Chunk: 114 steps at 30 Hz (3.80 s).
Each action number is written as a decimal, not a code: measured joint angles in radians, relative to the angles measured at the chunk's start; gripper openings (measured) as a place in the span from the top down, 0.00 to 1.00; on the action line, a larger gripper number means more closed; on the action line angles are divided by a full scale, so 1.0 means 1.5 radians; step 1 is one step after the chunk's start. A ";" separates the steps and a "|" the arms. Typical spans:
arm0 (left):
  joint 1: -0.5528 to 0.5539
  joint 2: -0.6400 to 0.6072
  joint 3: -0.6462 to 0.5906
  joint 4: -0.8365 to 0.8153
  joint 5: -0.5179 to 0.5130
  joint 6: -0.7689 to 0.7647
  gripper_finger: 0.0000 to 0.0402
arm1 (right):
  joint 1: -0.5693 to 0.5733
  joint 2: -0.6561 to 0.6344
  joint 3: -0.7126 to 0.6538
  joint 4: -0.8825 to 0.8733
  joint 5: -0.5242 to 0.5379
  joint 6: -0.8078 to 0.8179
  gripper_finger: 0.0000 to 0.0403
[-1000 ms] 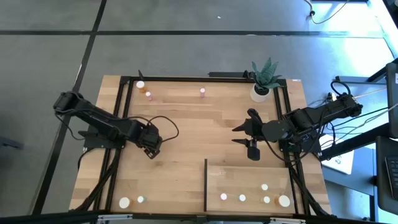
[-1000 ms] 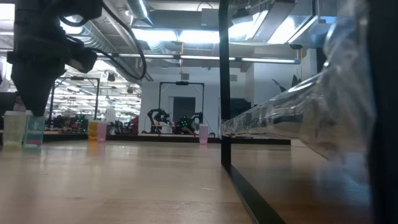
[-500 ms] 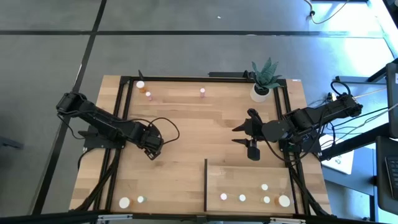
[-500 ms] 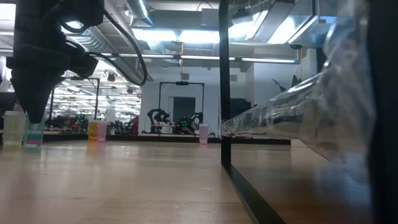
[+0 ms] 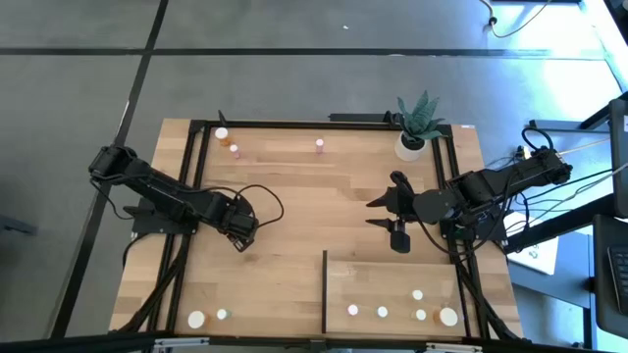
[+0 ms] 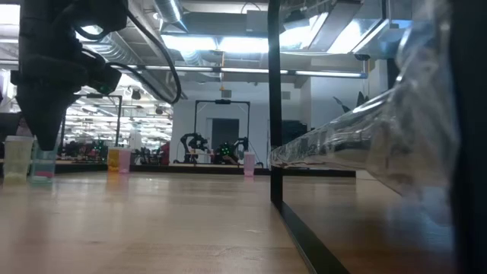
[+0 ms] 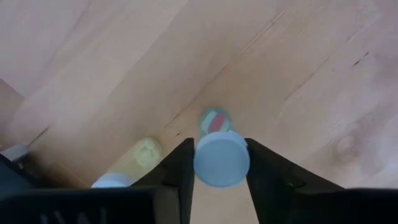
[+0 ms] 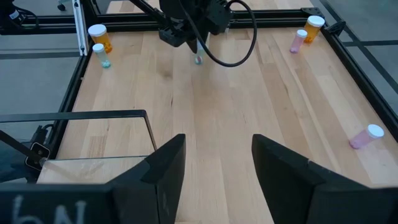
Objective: Pick and place medicine bottles onto shelf by color
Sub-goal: Put the top green pill bottle on the shelf aligned with the other green pill bottle
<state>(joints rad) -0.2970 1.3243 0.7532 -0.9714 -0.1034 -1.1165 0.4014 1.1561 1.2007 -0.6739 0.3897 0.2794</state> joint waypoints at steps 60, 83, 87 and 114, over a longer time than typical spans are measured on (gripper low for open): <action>0.242 0.518 0.896 -0.124 0.019 0.723 0.74 | 0.000 -0.026 0.194 -0.326 0.029 -0.075 0.54; 0.234 0.618 0.908 -0.094 0.019 0.750 0.74 | 0.000 -0.025 0.157 -0.414 -0.016 -0.084 0.54; 0.233 0.632 0.908 -0.094 0.031 0.758 0.74 | 0.000 -0.025 0.155 -0.414 -0.016 -0.083 0.54; 0.232 0.659 0.907 -0.121 0.031 0.751 0.74 | 0.000 -0.024 0.155 -0.413 -0.016 -0.083 0.54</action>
<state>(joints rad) 0.0509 2.3123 2.1136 -1.1522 -0.0566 0.0094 0.4011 1.1197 1.4338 -1.2930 0.3649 0.1556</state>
